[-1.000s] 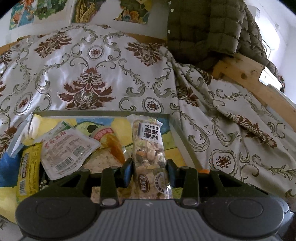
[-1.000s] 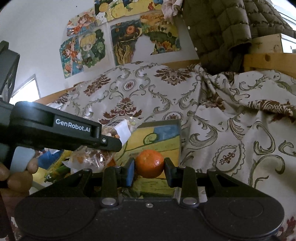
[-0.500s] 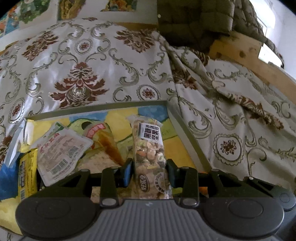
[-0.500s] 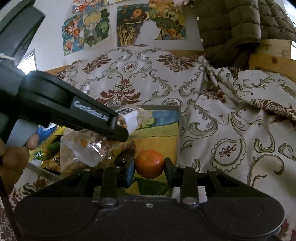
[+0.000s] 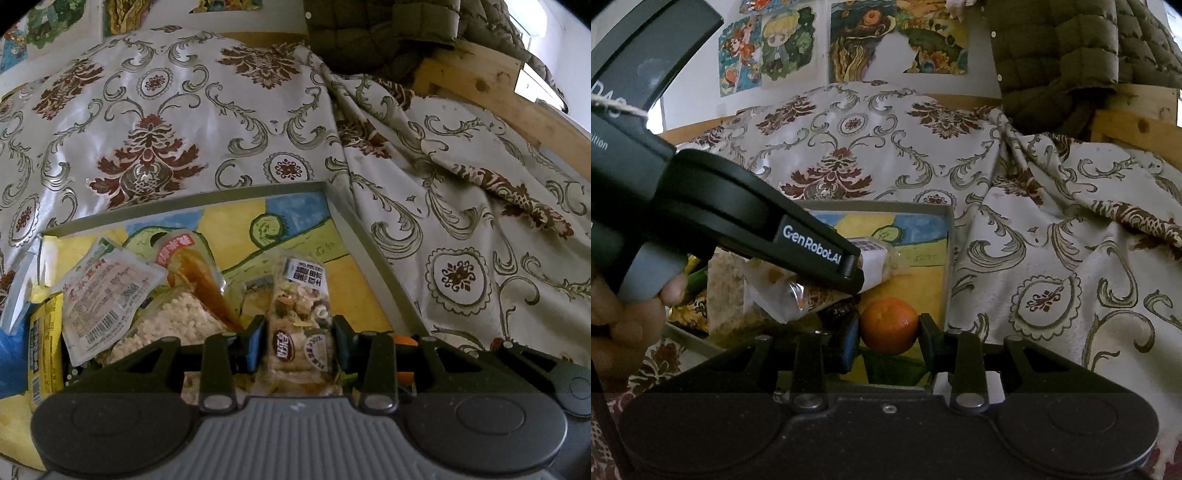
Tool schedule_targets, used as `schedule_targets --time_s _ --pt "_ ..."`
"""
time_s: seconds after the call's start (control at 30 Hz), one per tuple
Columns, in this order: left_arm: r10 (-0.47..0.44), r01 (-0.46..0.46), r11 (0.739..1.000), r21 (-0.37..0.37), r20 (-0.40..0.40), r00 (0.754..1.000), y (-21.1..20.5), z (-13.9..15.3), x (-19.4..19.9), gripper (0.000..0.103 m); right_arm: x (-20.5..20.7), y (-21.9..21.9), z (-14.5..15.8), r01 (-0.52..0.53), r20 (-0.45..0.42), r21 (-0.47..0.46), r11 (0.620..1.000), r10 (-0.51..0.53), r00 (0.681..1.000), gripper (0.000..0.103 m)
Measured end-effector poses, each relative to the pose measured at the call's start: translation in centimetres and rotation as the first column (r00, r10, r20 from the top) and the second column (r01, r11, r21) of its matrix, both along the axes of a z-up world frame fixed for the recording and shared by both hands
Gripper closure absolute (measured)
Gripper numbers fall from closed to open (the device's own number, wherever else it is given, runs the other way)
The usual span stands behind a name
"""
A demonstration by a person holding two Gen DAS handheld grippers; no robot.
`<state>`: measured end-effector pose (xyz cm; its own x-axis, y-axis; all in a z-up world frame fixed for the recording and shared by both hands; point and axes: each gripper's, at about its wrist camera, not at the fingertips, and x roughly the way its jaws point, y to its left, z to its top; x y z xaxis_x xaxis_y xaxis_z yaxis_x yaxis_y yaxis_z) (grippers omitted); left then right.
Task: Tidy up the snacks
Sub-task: 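Open both tools to release the nut bag and orange into the tray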
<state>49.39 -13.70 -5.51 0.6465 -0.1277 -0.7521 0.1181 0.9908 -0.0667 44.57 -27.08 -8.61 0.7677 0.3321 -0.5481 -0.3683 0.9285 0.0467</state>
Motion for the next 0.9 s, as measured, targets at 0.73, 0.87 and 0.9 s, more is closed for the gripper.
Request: schedule_targets --time_s 0.73,0.87,0.9 --pt "0.103 -0.088 0.988 -0.125 0.118 0.988 2.2 3.0 -2.9 0.028 -1.5 -0.7 1.8 0.053 0.079 0.030 0.998 -0.055 0.995 0.039" --pt "0.124 -0.104 0.987 -0.125 0.165 0.978 2.8 4.4 -3.8 0.021 -1.8 -1.4 2.8 0.097 0.101 0.051 0.994 -0.101 0.990 0.036" --pt "0.130 -0.108 0.986 -0.126 0.175 0.976 3.0 4.7 -4.1 0.019 -1.8 -1.6 3.1 0.107 0.107 0.056 0.993 -0.112 0.988 0.035"
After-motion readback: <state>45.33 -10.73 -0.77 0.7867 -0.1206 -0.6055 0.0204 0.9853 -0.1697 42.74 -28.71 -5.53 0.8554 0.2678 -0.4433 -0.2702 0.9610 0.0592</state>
